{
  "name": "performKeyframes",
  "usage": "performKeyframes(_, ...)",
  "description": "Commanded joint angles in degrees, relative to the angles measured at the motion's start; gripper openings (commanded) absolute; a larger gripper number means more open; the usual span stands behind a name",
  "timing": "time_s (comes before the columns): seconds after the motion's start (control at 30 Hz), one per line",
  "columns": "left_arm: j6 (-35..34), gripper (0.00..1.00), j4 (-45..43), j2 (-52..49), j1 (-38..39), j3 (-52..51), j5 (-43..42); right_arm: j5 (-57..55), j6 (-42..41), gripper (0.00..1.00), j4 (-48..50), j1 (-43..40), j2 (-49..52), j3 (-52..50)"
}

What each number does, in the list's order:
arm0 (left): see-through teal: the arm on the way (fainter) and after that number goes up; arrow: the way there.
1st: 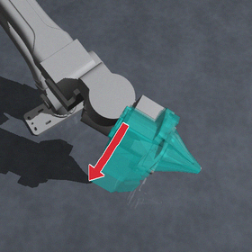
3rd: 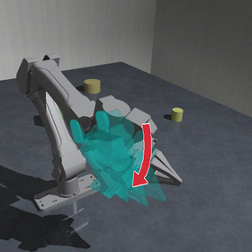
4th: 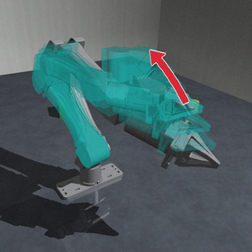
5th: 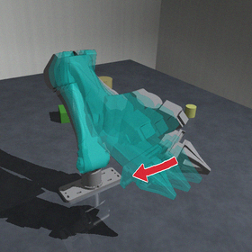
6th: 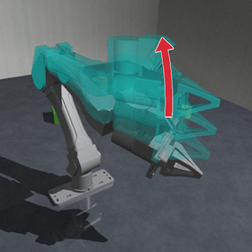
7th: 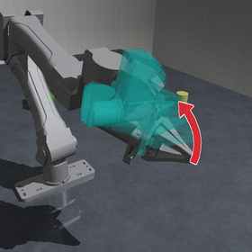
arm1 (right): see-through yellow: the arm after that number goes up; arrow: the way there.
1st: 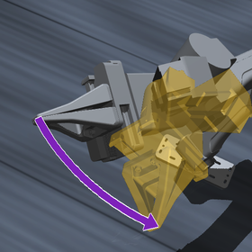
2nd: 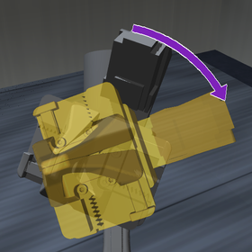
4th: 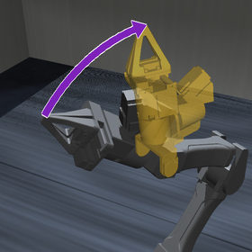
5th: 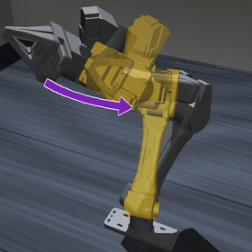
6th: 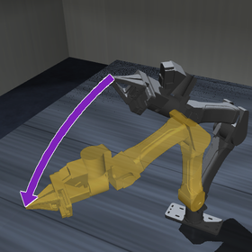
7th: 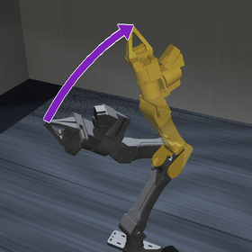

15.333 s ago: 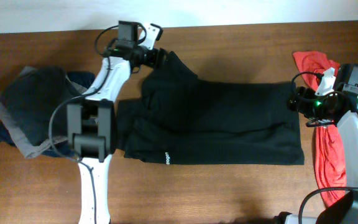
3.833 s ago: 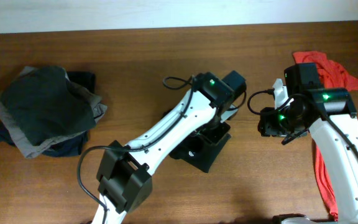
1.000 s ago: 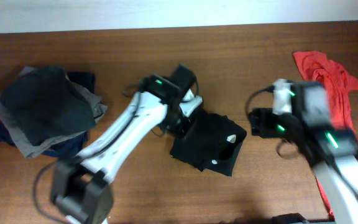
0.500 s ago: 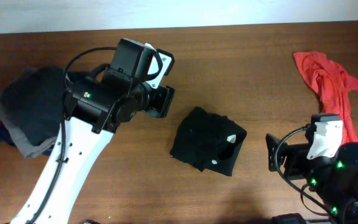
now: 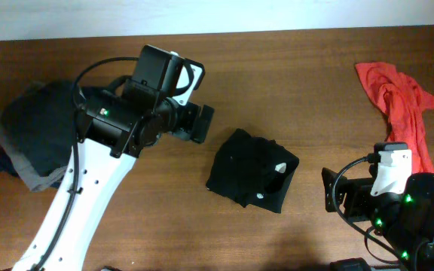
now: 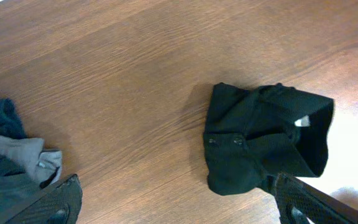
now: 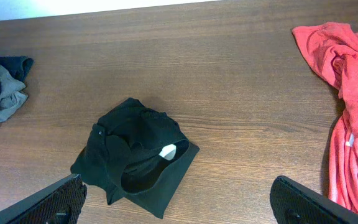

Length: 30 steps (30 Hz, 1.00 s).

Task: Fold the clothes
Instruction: 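Move the left gripper to the folded black bundle and grasp it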

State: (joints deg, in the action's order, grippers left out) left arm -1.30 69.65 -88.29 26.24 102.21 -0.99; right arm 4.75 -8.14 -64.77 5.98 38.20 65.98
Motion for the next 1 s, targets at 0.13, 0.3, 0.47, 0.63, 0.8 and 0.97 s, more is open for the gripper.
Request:
performKeyframes(0.13, 0.04, 0.99, 0.24, -1.27, -2.29, -0.20, -0.79, -0.90, 0.20, 0.99, 0.00, -0.07, 0.26, -0.09)
performKeyframes(0.3, 3.15, 0.99, -0.20, -6.54, -7.04, -1.84, -12.28, -0.90, 0.20, 0.99, 0.00, -0.07, 0.26, -0.09)
performKeyframes(0.47, 5.11, 0.99, -3.56, -16.48, -11.17, -1.84, -19.87, -0.92, 0.20, 0.99, -0.02, -0.07, 0.26, -0.09)
performKeyframes(0.63, 8.55, 0.99, -7.74, -26.16, -13.79, -1.84, -31.91, -0.92, 0.20, 0.99, -0.02, -0.07, 0.26, -0.09)
performKeyframes(0.8, 13.81, 0.99, -5.40, -35.26, -14.32, -1.86, -46.42, -0.92, 0.22, 0.99, -0.02, -0.07, 0.26, -0.09)
performKeyframes(0.97, 17.90, 0.99, -3.80, -41.40, -12.07, -1.84, -53.46, -0.94, 0.22, 0.99, -0.02, -0.07, 0.26, -0.09)
